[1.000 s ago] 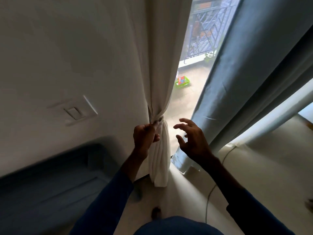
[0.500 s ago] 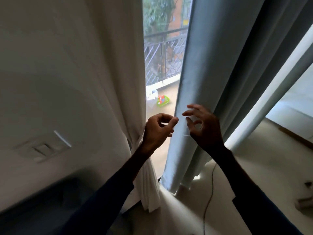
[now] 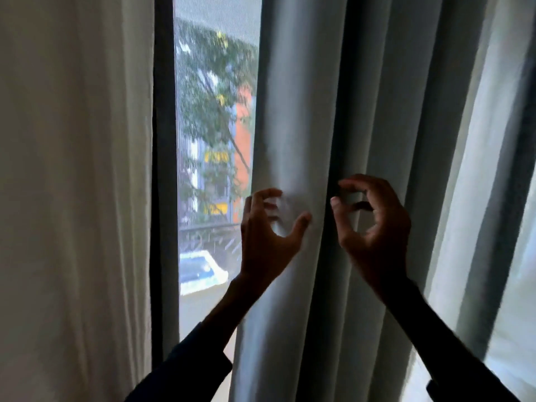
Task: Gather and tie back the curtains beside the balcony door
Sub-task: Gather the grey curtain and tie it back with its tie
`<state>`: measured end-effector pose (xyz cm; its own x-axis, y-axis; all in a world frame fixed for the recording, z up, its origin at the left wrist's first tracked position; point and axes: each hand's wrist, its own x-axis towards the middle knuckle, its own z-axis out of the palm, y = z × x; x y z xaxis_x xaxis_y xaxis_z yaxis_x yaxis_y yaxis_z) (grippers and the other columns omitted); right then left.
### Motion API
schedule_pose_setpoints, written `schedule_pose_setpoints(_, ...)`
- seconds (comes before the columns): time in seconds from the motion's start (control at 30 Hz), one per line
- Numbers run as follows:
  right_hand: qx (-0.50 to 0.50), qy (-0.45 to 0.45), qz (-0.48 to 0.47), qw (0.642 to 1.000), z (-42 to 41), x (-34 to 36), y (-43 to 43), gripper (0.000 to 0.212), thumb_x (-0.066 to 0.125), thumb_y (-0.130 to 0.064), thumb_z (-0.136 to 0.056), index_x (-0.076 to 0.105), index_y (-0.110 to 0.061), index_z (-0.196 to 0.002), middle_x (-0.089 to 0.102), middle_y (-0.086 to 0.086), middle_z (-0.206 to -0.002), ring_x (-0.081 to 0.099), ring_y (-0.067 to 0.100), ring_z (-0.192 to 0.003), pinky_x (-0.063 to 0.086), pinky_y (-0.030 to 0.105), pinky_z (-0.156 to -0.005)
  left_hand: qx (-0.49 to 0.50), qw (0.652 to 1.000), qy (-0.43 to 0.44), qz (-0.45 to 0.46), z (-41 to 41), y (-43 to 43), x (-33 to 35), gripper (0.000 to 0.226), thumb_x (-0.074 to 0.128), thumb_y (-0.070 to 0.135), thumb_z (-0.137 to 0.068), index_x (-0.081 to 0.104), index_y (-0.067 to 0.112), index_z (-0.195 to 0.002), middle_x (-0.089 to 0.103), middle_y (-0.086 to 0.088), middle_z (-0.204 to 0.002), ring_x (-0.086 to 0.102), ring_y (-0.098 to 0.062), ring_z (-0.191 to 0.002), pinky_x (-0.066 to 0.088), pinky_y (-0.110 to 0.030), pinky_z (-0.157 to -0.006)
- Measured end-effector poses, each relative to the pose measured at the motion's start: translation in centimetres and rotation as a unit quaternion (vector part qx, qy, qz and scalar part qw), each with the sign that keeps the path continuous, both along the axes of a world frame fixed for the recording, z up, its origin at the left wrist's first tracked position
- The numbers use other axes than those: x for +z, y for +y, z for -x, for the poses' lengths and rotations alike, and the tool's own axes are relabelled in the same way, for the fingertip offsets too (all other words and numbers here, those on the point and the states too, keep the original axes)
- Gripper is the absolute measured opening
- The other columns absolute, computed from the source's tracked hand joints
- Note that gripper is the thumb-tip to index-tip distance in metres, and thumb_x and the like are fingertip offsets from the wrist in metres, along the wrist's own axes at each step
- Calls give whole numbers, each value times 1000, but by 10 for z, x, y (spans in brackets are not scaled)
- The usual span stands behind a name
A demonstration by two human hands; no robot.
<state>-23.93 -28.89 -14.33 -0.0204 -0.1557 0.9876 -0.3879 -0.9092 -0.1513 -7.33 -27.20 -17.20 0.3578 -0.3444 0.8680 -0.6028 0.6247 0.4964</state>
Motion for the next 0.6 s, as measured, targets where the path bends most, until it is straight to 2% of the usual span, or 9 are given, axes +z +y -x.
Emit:
schedule_pose_setpoints(0.07,33,-4,-15,999,5,32,-14,30,71,-18,-92,64,-10,-120,66,-1,-114,63,6,-96,52,16,-79,12,999,-3,32,11,-11,36,58,82,45,-74,54,20,-118,59,6,-109,62,-5,-91,57,-29,-74)
schedule_pose_setpoints(0.2,65,4,5,998,11,90,-46,39,68,-25,-93,58,-9,-128,60,1,-122,58,9,-110,52,28,-91,54,994,-26,94,32,-25,101,53,77,50,-76,52,26,-117,60,11,-110,62,-7,-95,56,-33,-79)
schedule_pose_setpoints(0.3,52,6,-13,999,12,136,-65,60,73,-33,-88,49,-10,-137,51,5,-136,49,17,-124,46,32,-101,94,985,-40,136,47,-30,151,60,80,45,-74,52,20,-121,59,12,-109,60,-6,-97,51,-21,-84)
schedule_pose_setpoints(0.4,56,-24,-22,998,12,179,-74,80,75,-41,-82,37,-13,-147,41,4,-147,41,16,-133,40,33,-108,114,981,-67,145,59,-34,202,65,81,36,-75,47,17,-127,57,11,-111,59,-9,-101,42,-11,-82)
schedule_pose_setpoints(0.47,78,-37,-34,996,10,207,-80,87,75,-44,-83,30,-15,-151,39,4,-150,42,16,-132,41,37,-109,151,974,-81,148,66,-34,234,63,77,35,-78,43,19,-129,63,4,-116,63,-16,-104,44,-18,-82)
schedule_pose_setpoints(0.53,105,-42,-71,991,8,238,-86,92,75,-49,-84,25,-15,-154,39,5,-152,44,18,-133,42,40,-110,202,966,-87,135,75,-30,268,60,73,35,-81,40,21,-129,66,-5,-119,66,-25,-104,51,-30,-81)
schedule_pose_setpoints(0.6,91,-52,-67,992,7,270,-94,88,75,-47,-84,31,-10,-151,46,9,-149,49,23,-131,45,43,-108,276,949,-102,110,81,-27,303,59,69,35,-84,39,17,-132,66,-10,-118,66,-32,-103,52,-38,-81)
